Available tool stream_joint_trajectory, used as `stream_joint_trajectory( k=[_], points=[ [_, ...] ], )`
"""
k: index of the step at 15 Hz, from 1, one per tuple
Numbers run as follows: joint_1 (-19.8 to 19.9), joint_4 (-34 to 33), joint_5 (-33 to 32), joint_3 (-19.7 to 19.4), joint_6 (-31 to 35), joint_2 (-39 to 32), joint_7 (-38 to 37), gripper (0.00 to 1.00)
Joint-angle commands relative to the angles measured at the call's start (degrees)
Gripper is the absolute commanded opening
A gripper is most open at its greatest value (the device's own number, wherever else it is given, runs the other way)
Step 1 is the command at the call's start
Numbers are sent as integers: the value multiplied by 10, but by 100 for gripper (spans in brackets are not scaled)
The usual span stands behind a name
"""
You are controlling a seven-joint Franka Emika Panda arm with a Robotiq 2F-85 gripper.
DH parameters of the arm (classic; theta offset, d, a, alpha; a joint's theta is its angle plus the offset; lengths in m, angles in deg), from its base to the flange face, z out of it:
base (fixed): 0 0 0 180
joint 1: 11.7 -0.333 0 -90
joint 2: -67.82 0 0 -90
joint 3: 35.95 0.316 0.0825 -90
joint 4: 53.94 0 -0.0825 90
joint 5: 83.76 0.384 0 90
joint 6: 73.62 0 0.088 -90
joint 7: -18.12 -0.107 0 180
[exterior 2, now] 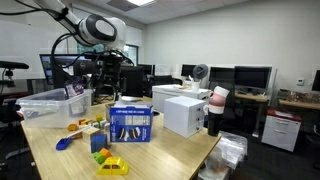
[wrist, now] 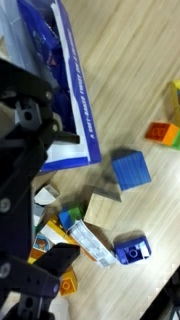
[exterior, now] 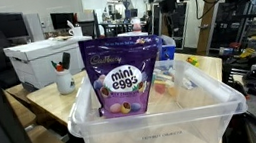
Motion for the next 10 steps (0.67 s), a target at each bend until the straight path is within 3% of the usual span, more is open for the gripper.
stream_joint_trajectory(
  k=[1, 10],
  points=[
    [-1, 6, -29, 4, 52, -13, 44, 100],
    [14, 6, -11, -1, 125, -62, 31, 100]
  ],
)
